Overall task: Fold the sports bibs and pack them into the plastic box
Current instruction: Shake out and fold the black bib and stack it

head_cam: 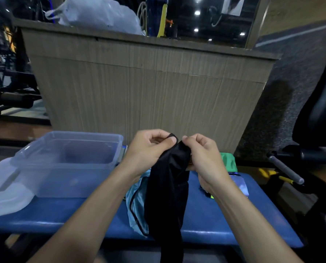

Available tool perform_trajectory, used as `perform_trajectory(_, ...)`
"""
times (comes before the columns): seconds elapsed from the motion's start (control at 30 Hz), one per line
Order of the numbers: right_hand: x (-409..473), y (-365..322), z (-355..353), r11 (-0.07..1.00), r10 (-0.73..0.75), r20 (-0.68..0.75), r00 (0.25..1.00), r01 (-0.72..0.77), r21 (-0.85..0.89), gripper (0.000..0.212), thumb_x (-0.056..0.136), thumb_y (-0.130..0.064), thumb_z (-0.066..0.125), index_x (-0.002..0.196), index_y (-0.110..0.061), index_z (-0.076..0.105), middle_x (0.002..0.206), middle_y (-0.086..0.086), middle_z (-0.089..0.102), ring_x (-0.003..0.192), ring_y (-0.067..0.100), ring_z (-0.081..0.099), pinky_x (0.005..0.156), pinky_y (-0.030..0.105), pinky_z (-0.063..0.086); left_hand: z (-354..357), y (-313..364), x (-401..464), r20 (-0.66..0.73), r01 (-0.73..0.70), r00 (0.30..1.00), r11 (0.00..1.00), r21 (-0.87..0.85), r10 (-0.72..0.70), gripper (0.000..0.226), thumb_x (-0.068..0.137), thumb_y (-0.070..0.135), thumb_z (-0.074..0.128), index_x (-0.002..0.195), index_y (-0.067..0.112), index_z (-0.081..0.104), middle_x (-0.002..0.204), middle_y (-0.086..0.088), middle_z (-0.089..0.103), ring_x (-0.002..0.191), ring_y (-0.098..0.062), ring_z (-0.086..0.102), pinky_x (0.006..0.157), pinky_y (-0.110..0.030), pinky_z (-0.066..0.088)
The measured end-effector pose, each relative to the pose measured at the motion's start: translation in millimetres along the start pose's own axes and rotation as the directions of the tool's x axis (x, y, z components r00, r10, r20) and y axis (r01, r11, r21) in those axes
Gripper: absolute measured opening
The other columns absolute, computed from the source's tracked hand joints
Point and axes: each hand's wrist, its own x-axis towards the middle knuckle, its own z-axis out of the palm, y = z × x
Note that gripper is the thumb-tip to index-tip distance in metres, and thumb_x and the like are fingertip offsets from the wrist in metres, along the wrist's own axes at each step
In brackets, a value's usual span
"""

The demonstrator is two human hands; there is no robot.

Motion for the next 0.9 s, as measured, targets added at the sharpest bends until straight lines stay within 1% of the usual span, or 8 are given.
perform_trajectory(0.1, 1.9, 1.2, 1.5, 0.988, -0.090, 0.005, 0.996, 0.090, -0.123, 0.040, 0.097, -0.026, 0.059, 0.060, -0.023, 0.043, 0.065, 0.005, 0.038, 0.065, 0.020, 0.039, 0.061, 0.039, 0.034, 1.5, 0.6, -5.4, 0.020, -0.047, 0.999, 0.998, 0.031, 0.046, 0.004, 0.093, 0.009, 0.073, 0.092, 0.009, 0.077, 0.084, -0.010, 0.076, 0.076, -0.015, 0.069, 0.074, -0.030, 0.055)
perform_trajectory(0.23, 2.4, -0.5, -2.4, 0.897, -0.217, 0.115, 0.969, 0.244, -0.368, 0.042, 0.091, -0.041, 0.051, 0.064, -0.009, 0.046, 0.061, -0.002, 0.040, 0.063, 0.013, 0.040, 0.062, 0.039, 0.033, 0.9, 2.9, -11.0, 0.071, -0.147, 0.988, 0.975, 0.166, 0.137, 0.008, 0.090, 0.011, 0.075, 0.098, 0.015, 0.076, 0.088, -0.001, 0.077, 0.081, -0.015, 0.072, 0.078, -0.035, 0.058)
perform_trajectory(0.37, 1.8, -11.0, -12.7, 0.988, 0.062, 0.215, 0.975, -0.030, -0.152, 0.040, 0.094, -0.026, 0.045, 0.095, 0.006, 0.068, 0.086, 0.024, 0.069, 0.079, 0.026, 0.059, 0.074, 0.044, 0.048, -1.1, 4.9, -16.6, 0.068, -0.187, 0.982, 0.945, 0.269, 0.175, 0.020, 0.082, 0.024, 0.085, 0.099, 0.022, 0.074, 0.092, 0.006, 0.076, 0.086, -0.009, 0.072, 0.082, -0.033, 0.059)
perform_trajectory(0.57, -7.8, -23.8, -23.3, 0.984, 0.173, 0.473, 0.864, -0.175, -0.040, 0.038, 0.099, 0.002, 0.034, 0.104, -0.006, 0.071, 0.074, -0.003, 0.071, 0.078, 0.010, 0.068, 0.088, 0.037, 0.060, 6.9, -5.9, -16.7, -0.043, -0.257, 0.942, 0.797, 0.546, 0.333, 0.024, 0.074, 0.027, 0.081, 0.094, 0.030, 0.068, 0.090, 0.011, 0.062, 0.084, -0.003, 0.063, 0.074, -0.021, 0.048)
perform_trajectory(0.67, -9.9, -25.2, -24.4, 0.986, 0.167, 0.549, 0.819, -0.133, -0.102, 0.047, 0.098, 0.008, 0.029, 0.113, -0.005, 0.072, 0.102, 0.005, 0.078, 0.106, 0.014, 0.071, 0.098, 0.036, 0.057, 7.5, -6.6, -18.3, -0.055, -0.271, 0.933, 0.795, 0.543, 0.355, 0.018, 0.079, 0.014, 0.073, 0.093, 0.026, 0.072, 0.087, 0.012, 0.063, 0.082, -0.004, 0.062, 0.071, -0.016, 0.046)
perform_trajectory(0.73, -9.5, -20.5, -23.9, 0.979, 0.094, 0.454, 0.886, 0.000, -0.203, 0.038, 0.101, 0.005, 0.038, 0.103, -0.007, 0.074, 0.099, 0.011, 0.078, 0.102, 0.021, 0.074, 0.085, 0.033, 0.062, 5.5, -7.0, -18.1, -0.046, -0.268, 0.942, 0.826, 0.496, 0.333, 0.020, 0.081, 0.009, 0.070, 0.093, 0.025, 0.076, 0.087, 0.011, 0.066, 0.080, -0.007, 0.066, 0.072, -0.020, 0.050)
perform_trajectory(0.8, -3.9, -10.0, -27.3, 0.847, -0.191, 0.314, 0.930, 0.318, -0.427, 0.015, 0.096, -0.006, 0.062, 0.088, -0.014, 0.073, 0.083, 0.005, 0.076, 0.081, 0.016, 0.074, 0.071, 0.031, 0.061, 3.5, -9.2, -16.6, 0.000, -0.273, 0.953, 0.861, 0.430, 0.302, 0.021, 0.083, 0.010, 0.070, 0.093, 0.026, 0.078, 0.089, 0.009, 0.068, 0.081, -0.010, 0.069, 0.074, -0.027, 0.054)
perform_trajectory(0.9, 4.4, 4.1, -31.5, 0.557, -0.513, 0.332, 0.792, 0.601, -0.573, 0.019, 0.082, -0.015, 0.080, 0.094, -0.019, 0.066, 0.092, -0.008, 0.066, 0.087, 0.009, 0.066, 0.077, 0.021, 0.052, -0.5, -10.5, -15.4, 0.053, -0.274, 0.960, 0.896, 0.349, 0.273, 0.020, 0.083, 0.016, 0.067, 0.096, 0.027, 0.079, 0.094, 0.008, 0.069, 0.087, -0.013, 0.072, 0.081, -0.035, 0.058)
